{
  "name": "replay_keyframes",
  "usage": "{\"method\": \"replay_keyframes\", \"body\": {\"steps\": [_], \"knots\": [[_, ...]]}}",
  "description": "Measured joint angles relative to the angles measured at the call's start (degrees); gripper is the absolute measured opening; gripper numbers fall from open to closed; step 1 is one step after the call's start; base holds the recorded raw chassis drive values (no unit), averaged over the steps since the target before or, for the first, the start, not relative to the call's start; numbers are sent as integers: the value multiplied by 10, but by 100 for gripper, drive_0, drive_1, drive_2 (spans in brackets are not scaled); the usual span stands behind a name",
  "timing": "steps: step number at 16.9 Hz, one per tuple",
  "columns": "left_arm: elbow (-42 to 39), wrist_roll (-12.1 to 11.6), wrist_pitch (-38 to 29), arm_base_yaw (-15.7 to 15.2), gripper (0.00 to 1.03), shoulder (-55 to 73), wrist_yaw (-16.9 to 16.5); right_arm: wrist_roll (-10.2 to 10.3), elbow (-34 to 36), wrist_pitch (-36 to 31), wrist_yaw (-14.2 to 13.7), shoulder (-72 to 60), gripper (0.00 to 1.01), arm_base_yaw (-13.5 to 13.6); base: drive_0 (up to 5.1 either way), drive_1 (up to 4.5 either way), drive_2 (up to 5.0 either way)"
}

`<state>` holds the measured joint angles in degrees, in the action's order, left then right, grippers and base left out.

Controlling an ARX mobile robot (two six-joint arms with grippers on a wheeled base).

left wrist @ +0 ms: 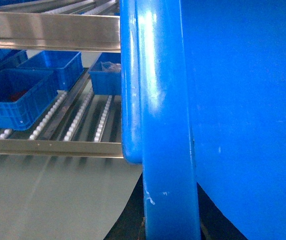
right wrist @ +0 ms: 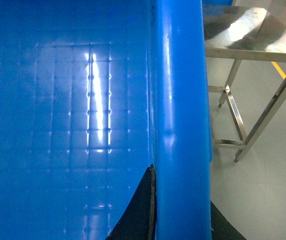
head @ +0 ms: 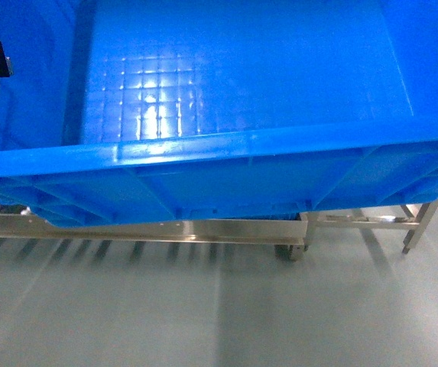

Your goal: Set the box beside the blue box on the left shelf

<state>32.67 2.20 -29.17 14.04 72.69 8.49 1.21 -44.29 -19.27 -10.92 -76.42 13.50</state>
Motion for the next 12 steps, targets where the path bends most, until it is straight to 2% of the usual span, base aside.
{"method": "replay_keyframes", "body": {"steps": [3, 12], "knots": [[0, 0, 0, 0, 6, 0, 0, 0, 0, 0, 0, 0, 8, 0, -499, 139, 327], [0, 0, 1, 0, 6, 0, -1, 0, 0, 2, 0, 0, 8, 0, -504, 237, 237]]}}
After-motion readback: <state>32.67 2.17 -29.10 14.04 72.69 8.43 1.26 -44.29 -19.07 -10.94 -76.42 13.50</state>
